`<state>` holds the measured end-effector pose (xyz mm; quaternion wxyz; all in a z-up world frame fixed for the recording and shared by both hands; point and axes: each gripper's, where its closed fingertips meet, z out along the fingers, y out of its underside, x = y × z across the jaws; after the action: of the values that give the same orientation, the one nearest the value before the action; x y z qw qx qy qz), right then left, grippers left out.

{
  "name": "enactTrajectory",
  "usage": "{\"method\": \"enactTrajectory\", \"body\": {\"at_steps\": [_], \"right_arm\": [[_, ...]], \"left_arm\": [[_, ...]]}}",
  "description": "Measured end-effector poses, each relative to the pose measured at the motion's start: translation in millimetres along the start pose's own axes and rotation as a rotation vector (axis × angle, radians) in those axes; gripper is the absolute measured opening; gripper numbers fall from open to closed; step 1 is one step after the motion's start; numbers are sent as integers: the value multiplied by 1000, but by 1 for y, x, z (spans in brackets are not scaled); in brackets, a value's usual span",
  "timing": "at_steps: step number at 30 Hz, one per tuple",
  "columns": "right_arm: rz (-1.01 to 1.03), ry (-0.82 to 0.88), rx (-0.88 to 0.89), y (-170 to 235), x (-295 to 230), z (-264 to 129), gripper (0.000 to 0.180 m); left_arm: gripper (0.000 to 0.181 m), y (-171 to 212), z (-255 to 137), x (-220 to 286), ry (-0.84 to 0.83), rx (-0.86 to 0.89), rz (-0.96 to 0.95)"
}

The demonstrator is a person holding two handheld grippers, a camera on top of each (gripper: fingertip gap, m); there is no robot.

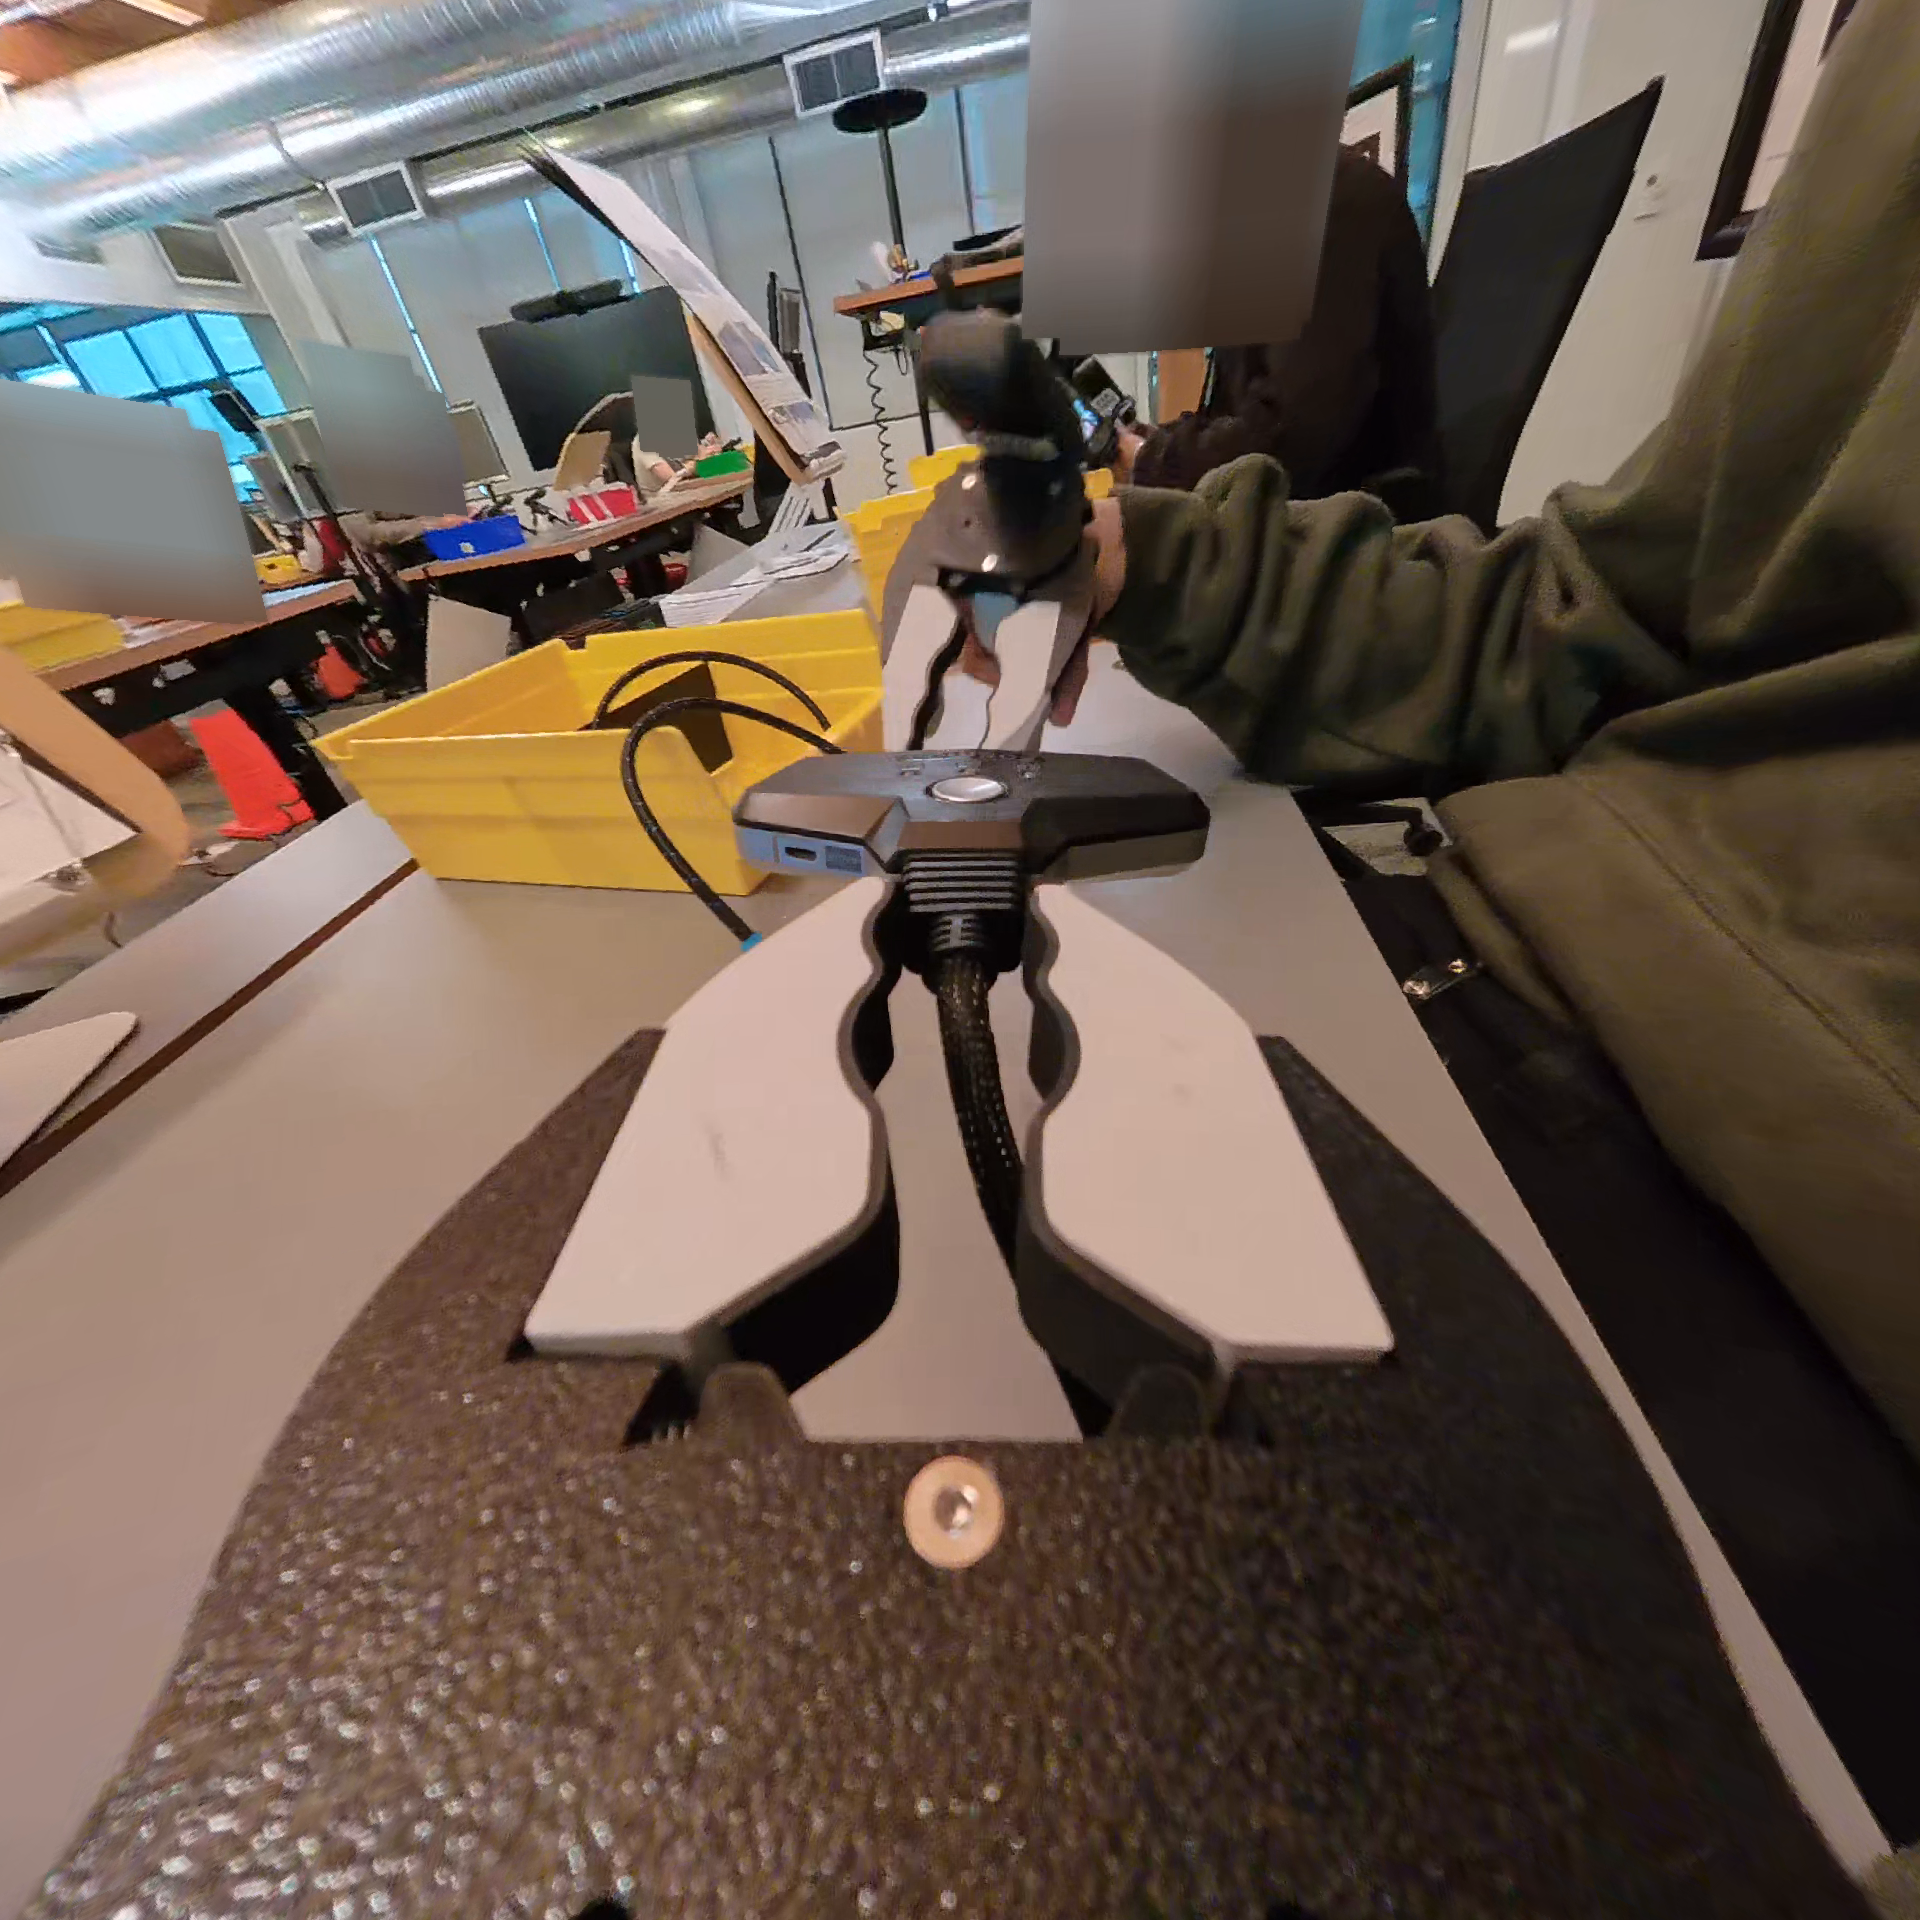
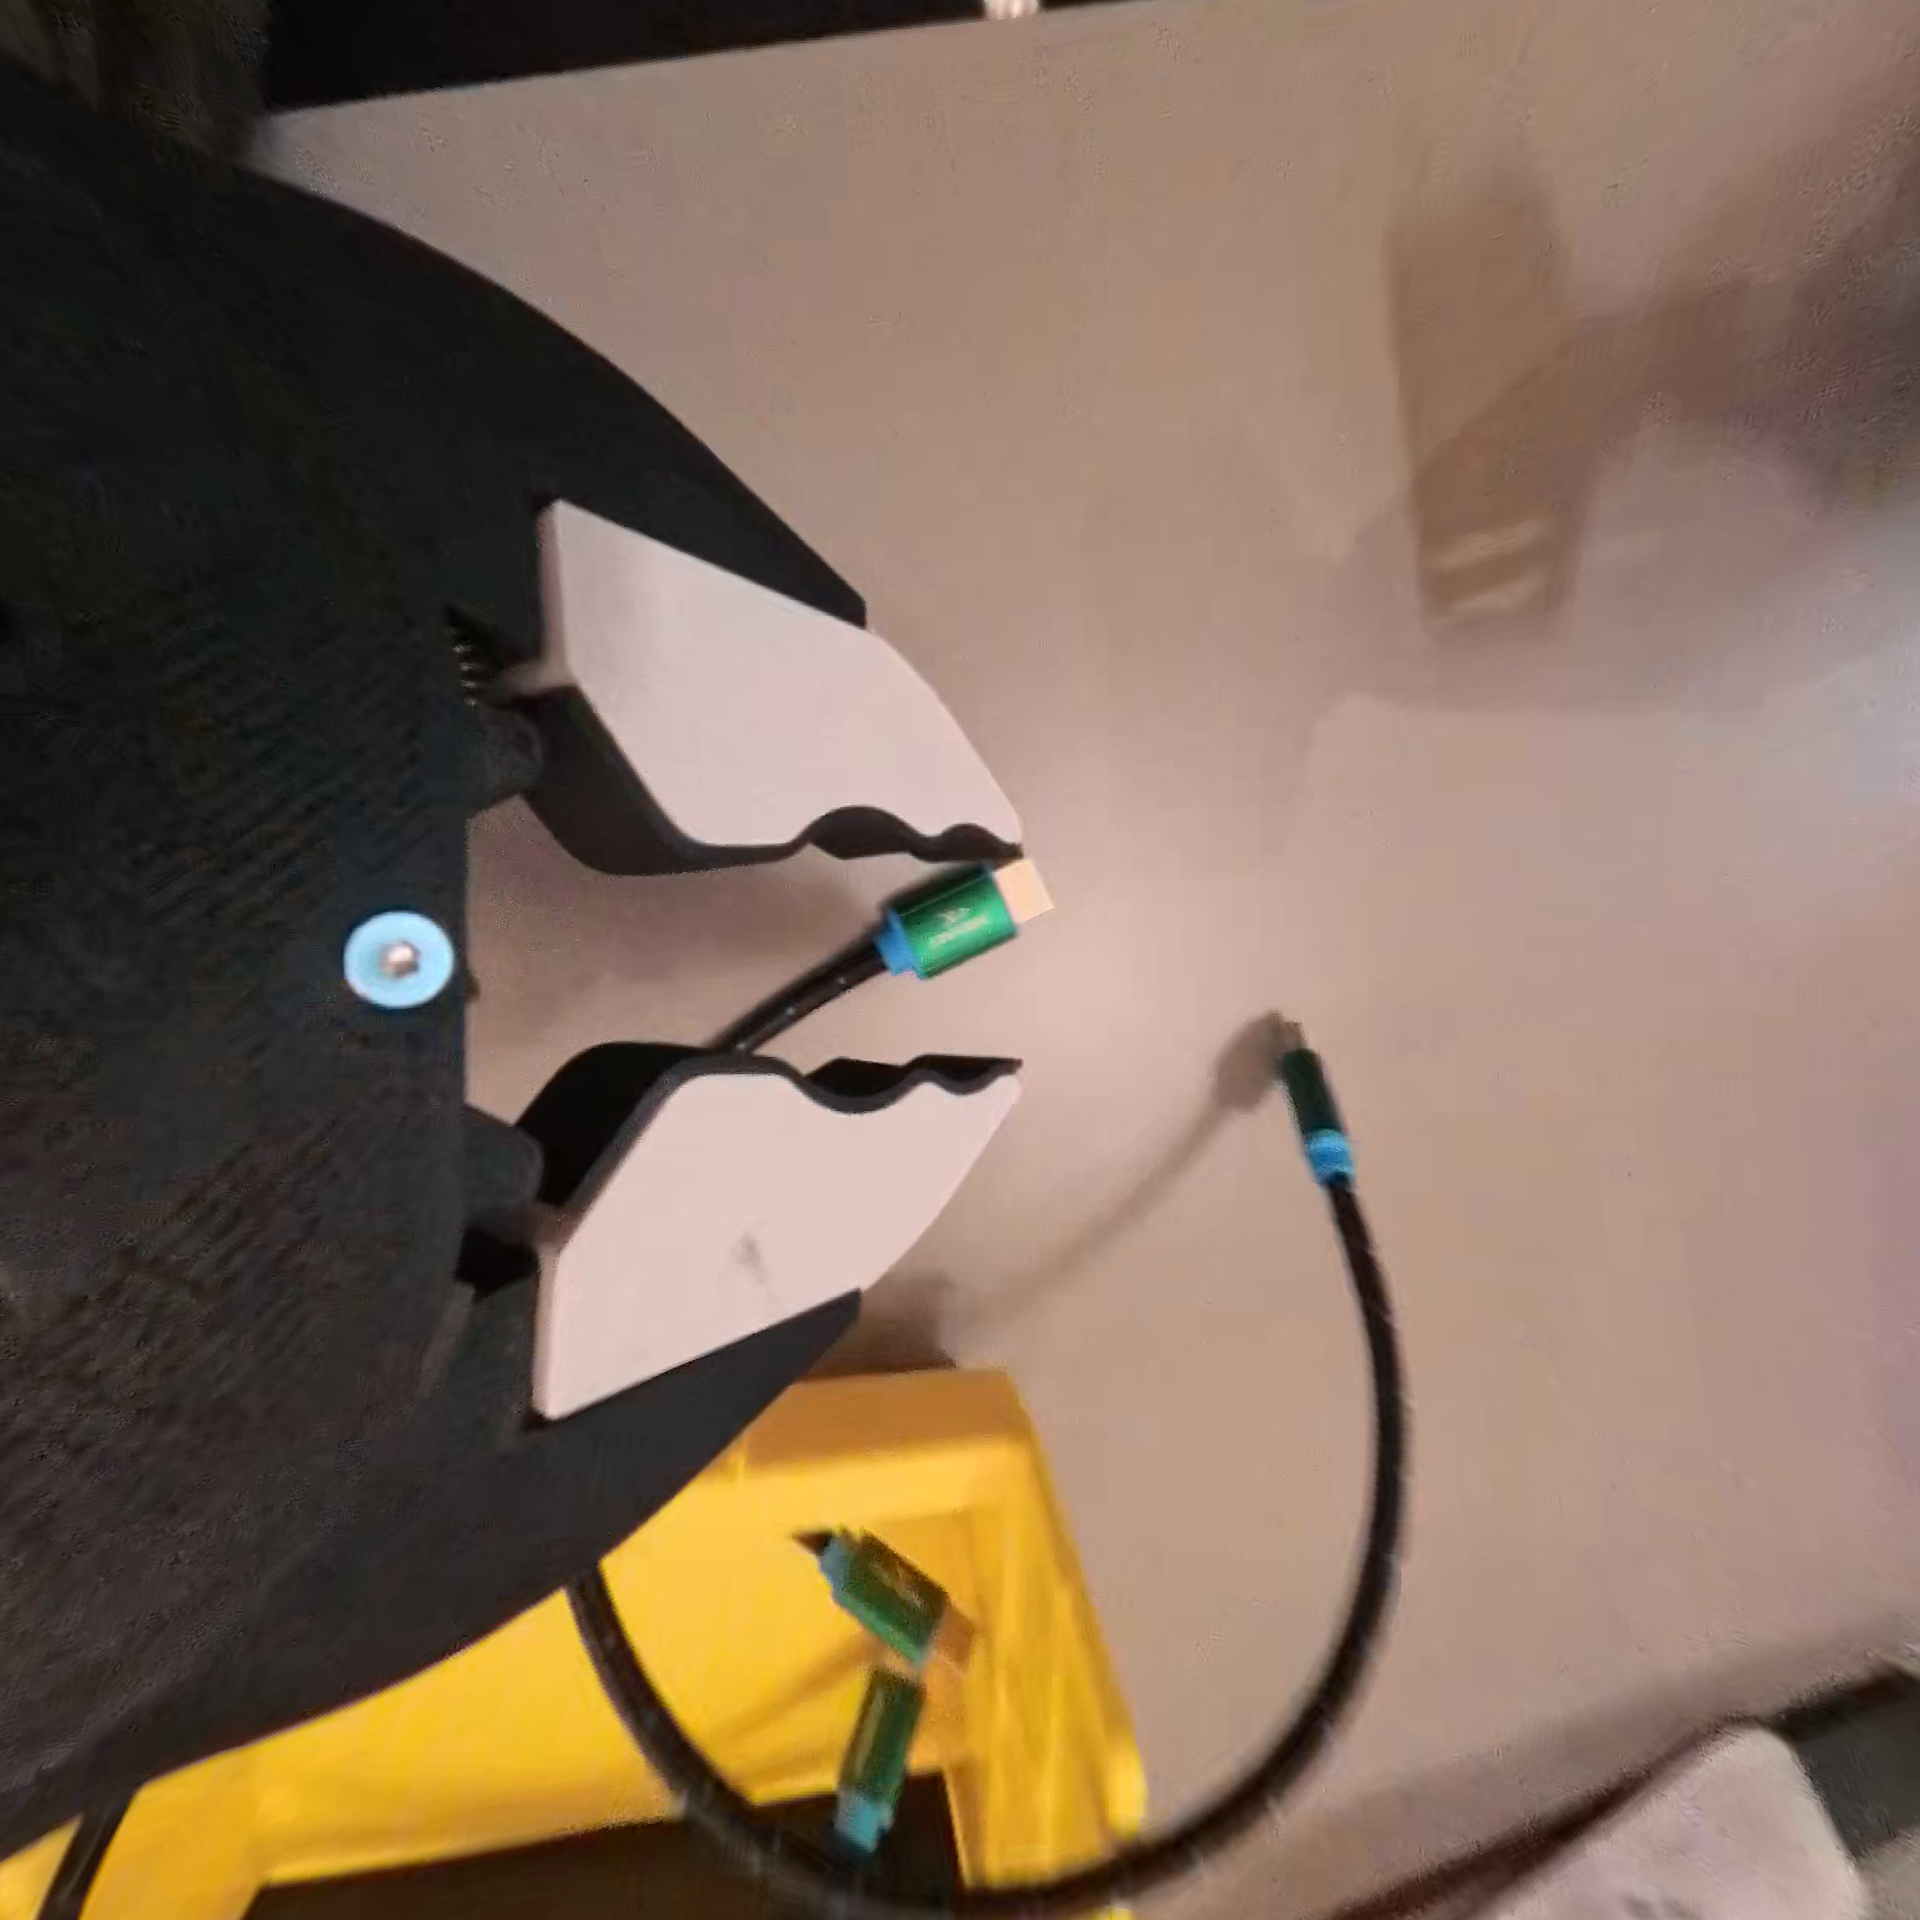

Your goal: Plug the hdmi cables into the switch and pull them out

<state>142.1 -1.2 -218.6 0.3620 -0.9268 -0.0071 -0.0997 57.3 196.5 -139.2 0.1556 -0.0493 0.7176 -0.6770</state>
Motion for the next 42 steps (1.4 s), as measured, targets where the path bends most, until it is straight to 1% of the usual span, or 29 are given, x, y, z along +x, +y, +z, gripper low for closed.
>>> {"method": "enactTrajectory", "body": {"at_steps": [1, 2, 3, 5, 7, 9, 10, 13, 15, 16, 18, 19, 20, 22, 24, 26, 27, 28, 29, 31, 32, 33, 34, 36, 38, 39, 40, 41, 42], "right_arm": [[11, -45, -53, 13, -4, 8, 41], [9, -87, -100, 23, -8, 15, 48], [7, -103, -130, 29, -10, 21, 48], [-40, -115, -175, 38, -12, 30, 40], [-111, -106, -145, 32, -10, 34, 33], [-170, -106, -175, 33, -6, 37, 26], [-177, -148, -193, 35, -8, 37, 22], [-109, -274, -192, 33, -13, 40, 21], [-143, -349, -188, 31, -20, 41, 20], [-184, -339, -191, 30, -20, 41, 20], [-235, -264, -215, 24, -14, 39, 20], [-248, -231, -181, 12, -11, 34, 20], [-252, -186, -122, -3, -8, 25, 20], [-252, -41, 32, -44, 10, -6, 20], [-234, 106, 166, -79, 30, -47, 20], [-180, 265, 292, -106, 56, -95, 20], [-135, 315, 351, -114, 66, -118, 20], [-90, 403, 422, -122, 80, -142, 20], [-48, 465, 459, -124, 92, -160, 20], [34, 499, 418, -110, 110, -170, 20], [76, 557, 410, -102, 123, -171, 20], [132, 568, 392, -91, 133, -165, 19], [189, 548, 370, -78, 139, -154, 19], [242, 578, 365, -58, 152, -132, 19], [335, 583, 303, -29, 162, -102, 19], [338, 606, 307, -20, 168, -90, 19], [327, 590, 325, -17, 169, -77, 19], [354, 584, 323, -11, 173, -65, 19], [395, 618, 321, -5, 180, -58, 19]], "left_arm": [[21, 2, 3, 2, 14, -5, -5], [21, 3, 6, 3, 25, -9, -7], [21, 4, 8, 5, 32, -14, -4], [21, 4, 11, 7, 46, -22, -1], [21, 4, 12, 10, 59, -25, 0], [21, 5, 12, 10, 65, -27, -4], [21, 5, 13, 11, 70, -26, -8], [21, 6, 13, 12, 78, -25, -12], [21, 7, 13, 11, 79, -26, -15], [21, 7, 12, 11, 78, -25, -18], [21, 6, 11, 11, 77, -18, -20], [21, 5, 10, 10, 74, -12, -19], [21, 4, 8, 10, 71, -6, -19], [21, 3, 7, 9, 68, 3, -20], [21, 3, 6, 9, 68, 7, -23], [21, 4, 6, 9, 69, 5, -24], [21, 3, 6, 9, 70, 5, -23], [21, 3, 6, 9, 74, 6, -23], [21, 3, 6, 10, 77, 6, -24], [21, 2, 6, 10, 77, 6, -21], [21, 2, 6, 11, 81, 6, -21], [21, 2, 6, 11, 83, 8, -21], [21, 2, 5, 11, 82, 9, -21], [21, 1, 5, 12, 85, 11, -21], [21, 0, 5, 12, 87, 15, -20], [21, 0, 5, 13, 88, 17, -20], [21, 0, 5, 13, 90, 17, -21], [21, 0, 6, 13, 93, 16, -22], [21, 1, 6, 14, 95, 16, -24]]}}
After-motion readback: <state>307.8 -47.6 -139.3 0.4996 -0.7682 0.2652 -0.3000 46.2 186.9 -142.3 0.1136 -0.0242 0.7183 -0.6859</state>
